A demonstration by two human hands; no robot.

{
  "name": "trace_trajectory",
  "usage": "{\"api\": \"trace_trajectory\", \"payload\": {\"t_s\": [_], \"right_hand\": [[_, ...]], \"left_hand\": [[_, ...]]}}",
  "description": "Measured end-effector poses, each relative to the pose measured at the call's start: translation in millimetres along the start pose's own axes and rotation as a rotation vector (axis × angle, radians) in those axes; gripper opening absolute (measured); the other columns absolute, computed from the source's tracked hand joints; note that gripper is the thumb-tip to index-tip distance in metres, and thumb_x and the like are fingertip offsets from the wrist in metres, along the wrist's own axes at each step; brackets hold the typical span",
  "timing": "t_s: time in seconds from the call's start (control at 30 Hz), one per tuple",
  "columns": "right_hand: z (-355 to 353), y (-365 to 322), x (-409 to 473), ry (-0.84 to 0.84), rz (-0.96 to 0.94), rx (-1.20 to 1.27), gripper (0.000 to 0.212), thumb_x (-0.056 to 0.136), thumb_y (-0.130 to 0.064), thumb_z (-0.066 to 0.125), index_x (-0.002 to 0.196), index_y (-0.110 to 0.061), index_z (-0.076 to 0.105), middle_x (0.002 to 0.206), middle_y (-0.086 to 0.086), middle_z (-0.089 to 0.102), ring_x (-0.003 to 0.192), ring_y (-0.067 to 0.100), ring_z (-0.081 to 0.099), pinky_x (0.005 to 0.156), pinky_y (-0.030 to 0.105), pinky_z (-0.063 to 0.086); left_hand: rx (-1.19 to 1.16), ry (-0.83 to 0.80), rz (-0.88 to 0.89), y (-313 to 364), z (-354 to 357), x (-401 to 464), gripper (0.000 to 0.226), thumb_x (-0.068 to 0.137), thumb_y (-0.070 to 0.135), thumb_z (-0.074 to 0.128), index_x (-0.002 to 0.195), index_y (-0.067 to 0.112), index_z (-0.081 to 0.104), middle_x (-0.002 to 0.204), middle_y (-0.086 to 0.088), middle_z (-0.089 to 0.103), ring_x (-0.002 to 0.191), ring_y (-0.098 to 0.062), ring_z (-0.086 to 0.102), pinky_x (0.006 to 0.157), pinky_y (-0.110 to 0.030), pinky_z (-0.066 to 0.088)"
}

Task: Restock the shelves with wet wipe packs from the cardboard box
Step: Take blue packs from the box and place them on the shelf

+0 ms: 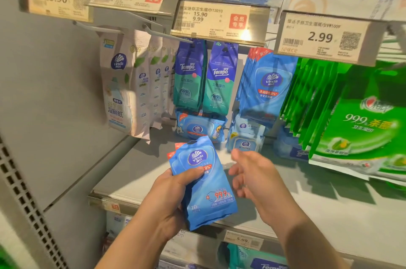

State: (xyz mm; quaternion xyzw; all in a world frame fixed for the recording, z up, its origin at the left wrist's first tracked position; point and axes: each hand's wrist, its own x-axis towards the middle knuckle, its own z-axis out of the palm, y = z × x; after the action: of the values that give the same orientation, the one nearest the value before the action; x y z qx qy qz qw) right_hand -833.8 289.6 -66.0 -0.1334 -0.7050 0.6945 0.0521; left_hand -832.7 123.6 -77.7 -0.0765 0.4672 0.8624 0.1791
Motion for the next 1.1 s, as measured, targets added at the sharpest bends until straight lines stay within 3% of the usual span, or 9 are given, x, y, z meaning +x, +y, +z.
{"api": "trace_trajectory", "payload": {"t_s": [0.1, 0.2, 0.33, 0.53, 0.67, 0.73, 0.87, 1.1], "right_hand": [[-1, -1, -19, -0.188, -0.041, -0.392, 0.046, 0.092, -0.055, 0.066, 0.093, -0.009, 0.062, 0.064, -0.003, 0.061, 0.047, 0.014, 0.046, 0.043, 0.023, 0.035], [-6, -4, -27, -0.266, -0.105, -0.591, 0.039, 0.090, -0.054, 0.069, 0.082, -0.018, 0.058, 0.051, -0.017, 0.054, 0.039, 0.000, 0.044, 0.039, 0.011, 0.030], [-12, -5, -27, -0.311, -0.174, -0.744, 0.034, 0.095, -0.049, 0.066, 0.079, -0.020, 0.058, 0.046, -0.015, 0.050, 0.039, 0.003, 0.042, 0.042, 0.014, 0.030], [-19, -2, -29, -0.225, -0.053, -0.562, 0.031, 0.103, -0.040, 0.055, 0.090, -0.012, 0.057, 0.060, 0.012, 0.065, 0.038, 0.021, 0.050, 0.037, 0.020, 0.032], [-24, 6, -27, -0.054, -0.064, -0.402, 0.027, 0.105, -0.034, 0.052, 0.098, -0.007, 0.057, 0.063, 0.013, 0.067, 0.037, 0.021, 0.053, 0.039, 0.024, 0.032], [-25, 8, -28, 0.038, -0.125, -0.326, 0.021, 0.104, -0.031, 0.052, 0.097, -0.012, 0.057, 0.067, 0.008, 0.069, 0.042, 0.024, 0.059, 0.044, 0.028, 0.036], [-22, 3, -37, 0.157, -0.323, -0.249, 0.016, 0.105, -0.028, 0.050, 0.095, -0.018, 0.055, 0.074, 0.006, 0.072, 0.047, 0.023, 0.063, 0.049, 0.035, 0.046], [-24, -21, -51, 0.269, -0.558, 0.052, 0.010, 0.106, -0.021, 0.049, 0.099, -0.024, 0.054, 0.074, 0.006, 0.070, 0.048, 0.030, 0.061, 0.045, 0.030, 0.045]], "left_hand": [[0.012, -0.025, 0.013, -1, 0, 1, 0.030, 0.084, 0.004, 0.067, 0.113, 0.007, 0.068, 0.100, -0.019, 0.075, 0.077, -0.033, 0.074, 0.062, -0.042, 0.059], [0.031, -0.052, 0.026, -2, 0, 2, 0.034, 0.081, 0.006, 0.069, 0.115, 0.005, 0.068, 0.101, -0.022, 0.074, 0.079, -0.036, 0.073, 0.063, -0.043, 0.059], [0.023, -0.097, 0.029, -3, 1, 3, 0.044, 0.070, 0.010, 0.073, 0.113, 0.003, 0.069, 0.102, -0.023, 0.074, 0.078, -0.036, 0.073, 0.062, -0.042, 0.059], [-0.026, -0.081, 0.026, -6, 3, 5, 0.046, 0.071, 0.009, 0.073, 0.116, 0.000, 0.066, 0.105, -0.024, 0.073, 0.089, -0.037, 0.073, 0.076, -0.048, 0.060], [-0.102, -0.034, -0.021, -4, 4, 7, 0.028, 0.083, 0.007, 0.067, 0.110, 0.000, 0.069, 0.098, -0.020, 0.075, 0.078, -0.032, 0.075, 0.060, -0.043, 0.060], [-0.105, -0.001, -0.076, -2, 3, 9, 0.029, 0.081, 0.011, 0.068, 0.110, 0.003, 0.069, 0.103, -0.017, 0.074, 0.080, -0.035, 0.074, 0.065, -0.052, 0.059], [-0.081, 0.048, -0.106, -1, 1, 12, 0.022, 0.081, 0.008, 0.059, 0.101, 0.012, 0.067, 0.098, -0.017, 0.070, 0.074, -0.033, 0.070, 0.062, -0.048, 0.059], [-0.095, -0.003, -0.122, -2, 6, 8, 0.015, 0.082, 0.009, 0.055, 0.091, 0.014, 0.066, 0.091, -0.011, 0.069, 0.060, -0.027, 0.069, 0.058, -0.043, 0.060]]}}
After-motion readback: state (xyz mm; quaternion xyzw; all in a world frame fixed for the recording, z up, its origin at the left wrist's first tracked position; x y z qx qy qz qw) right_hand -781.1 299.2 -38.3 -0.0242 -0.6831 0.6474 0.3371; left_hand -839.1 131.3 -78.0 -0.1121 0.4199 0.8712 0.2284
